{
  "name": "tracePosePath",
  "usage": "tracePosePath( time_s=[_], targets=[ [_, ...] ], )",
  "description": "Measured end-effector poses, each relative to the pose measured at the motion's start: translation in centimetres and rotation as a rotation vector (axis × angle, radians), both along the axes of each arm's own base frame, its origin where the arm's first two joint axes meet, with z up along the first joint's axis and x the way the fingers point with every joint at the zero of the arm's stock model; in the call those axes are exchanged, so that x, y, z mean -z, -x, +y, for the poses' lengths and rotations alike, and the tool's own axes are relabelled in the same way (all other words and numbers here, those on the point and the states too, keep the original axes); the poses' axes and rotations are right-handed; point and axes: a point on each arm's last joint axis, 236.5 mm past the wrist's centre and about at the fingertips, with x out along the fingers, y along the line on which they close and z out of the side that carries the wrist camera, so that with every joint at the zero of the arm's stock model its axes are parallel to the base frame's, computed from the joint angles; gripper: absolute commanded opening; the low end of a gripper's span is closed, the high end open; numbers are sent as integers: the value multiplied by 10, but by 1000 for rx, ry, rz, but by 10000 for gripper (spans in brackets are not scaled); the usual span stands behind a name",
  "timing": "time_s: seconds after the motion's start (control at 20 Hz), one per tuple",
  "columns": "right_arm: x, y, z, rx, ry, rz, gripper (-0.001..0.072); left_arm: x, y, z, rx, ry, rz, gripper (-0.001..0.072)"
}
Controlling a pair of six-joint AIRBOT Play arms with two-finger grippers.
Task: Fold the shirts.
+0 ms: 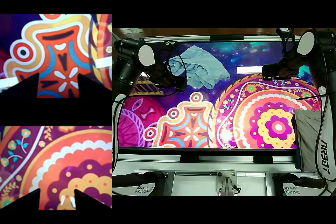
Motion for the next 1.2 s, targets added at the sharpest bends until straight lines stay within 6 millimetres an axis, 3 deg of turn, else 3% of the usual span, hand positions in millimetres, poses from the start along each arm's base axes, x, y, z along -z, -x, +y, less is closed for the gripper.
tracePosePath(
  time_s=[0.45, 0.85, 1.0, 1.2],
  targets=[
    [0, 1, 1, -8, -2, 3, 536, 0, 0, 0, 0, 0, 0, 581],
    [16, 43, 5, -120, 19, 186, 536, 0, 0, 0, -1, 1, 0, 580],
    [18, 44, 1, -127, 39, 191, 536, -1, -11, -7, -36, 41, -36, 580],
    [17, 39, 0, -121, 42, 168, 536, -13, -43, -28, -67, 144, -168, 580]
  ],
)
